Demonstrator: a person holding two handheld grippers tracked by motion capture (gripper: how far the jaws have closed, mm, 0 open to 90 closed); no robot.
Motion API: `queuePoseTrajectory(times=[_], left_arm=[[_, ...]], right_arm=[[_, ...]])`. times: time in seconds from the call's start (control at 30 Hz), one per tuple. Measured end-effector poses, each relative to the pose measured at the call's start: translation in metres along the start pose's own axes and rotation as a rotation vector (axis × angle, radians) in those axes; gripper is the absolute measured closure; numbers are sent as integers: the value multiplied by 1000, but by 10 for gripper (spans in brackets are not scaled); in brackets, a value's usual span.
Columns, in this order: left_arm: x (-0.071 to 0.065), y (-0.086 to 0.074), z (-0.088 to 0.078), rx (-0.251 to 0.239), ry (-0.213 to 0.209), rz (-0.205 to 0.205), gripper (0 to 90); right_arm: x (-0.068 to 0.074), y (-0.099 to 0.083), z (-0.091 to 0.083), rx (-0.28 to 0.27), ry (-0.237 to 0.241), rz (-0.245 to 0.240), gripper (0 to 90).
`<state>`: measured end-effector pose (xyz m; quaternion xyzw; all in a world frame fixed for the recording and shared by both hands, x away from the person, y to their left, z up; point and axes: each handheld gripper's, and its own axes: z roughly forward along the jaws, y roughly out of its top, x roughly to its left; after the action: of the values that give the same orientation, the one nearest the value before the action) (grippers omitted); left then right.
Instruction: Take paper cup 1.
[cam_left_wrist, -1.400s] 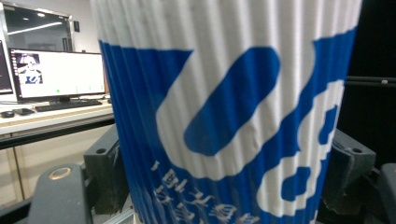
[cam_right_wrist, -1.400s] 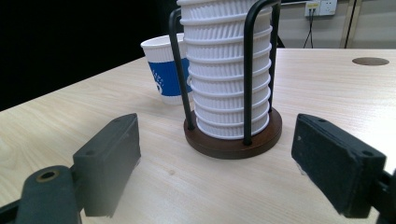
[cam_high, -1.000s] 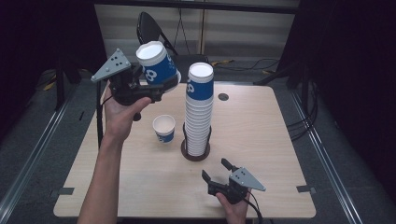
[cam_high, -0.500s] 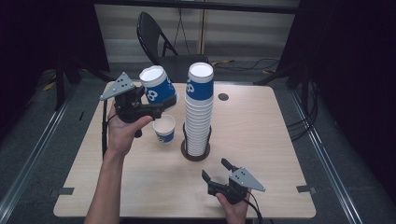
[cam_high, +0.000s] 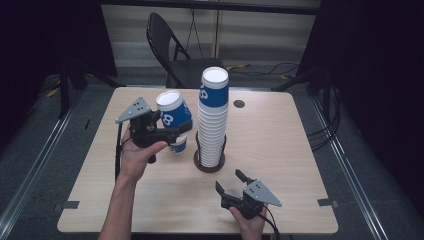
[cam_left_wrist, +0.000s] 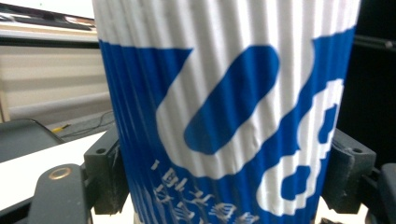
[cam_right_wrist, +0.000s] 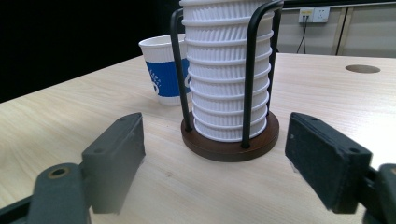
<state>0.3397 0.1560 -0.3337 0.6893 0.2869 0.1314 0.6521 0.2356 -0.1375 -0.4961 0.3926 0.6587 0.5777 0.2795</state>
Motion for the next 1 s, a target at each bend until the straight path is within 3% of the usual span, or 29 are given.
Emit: queuePoseTrajectory(times=[0.23, 0.33, 0.5, 0.77, 1.0], left_arm=[[-16, -16, 1, 34, -36, -5, 200], [-20, -22, -2, 35, -47, -21, 200], [-27, -35, -4, 62, -77, -32, 200], [-32, -58, 3, 89, -114, -91, 199], [-38, -82, 9, 111, -117, -151, 199]], right_arm=[[6, 0, 0, 1, -18, -35, 248], [10, 0, 2, 3, 6, -15, 276], [23, 1, 7, 1, 20, -29, 307], [32, 4, 10, -17, 39, -30, 324], [36, 6, 9, -33, 44, -42, 344]])
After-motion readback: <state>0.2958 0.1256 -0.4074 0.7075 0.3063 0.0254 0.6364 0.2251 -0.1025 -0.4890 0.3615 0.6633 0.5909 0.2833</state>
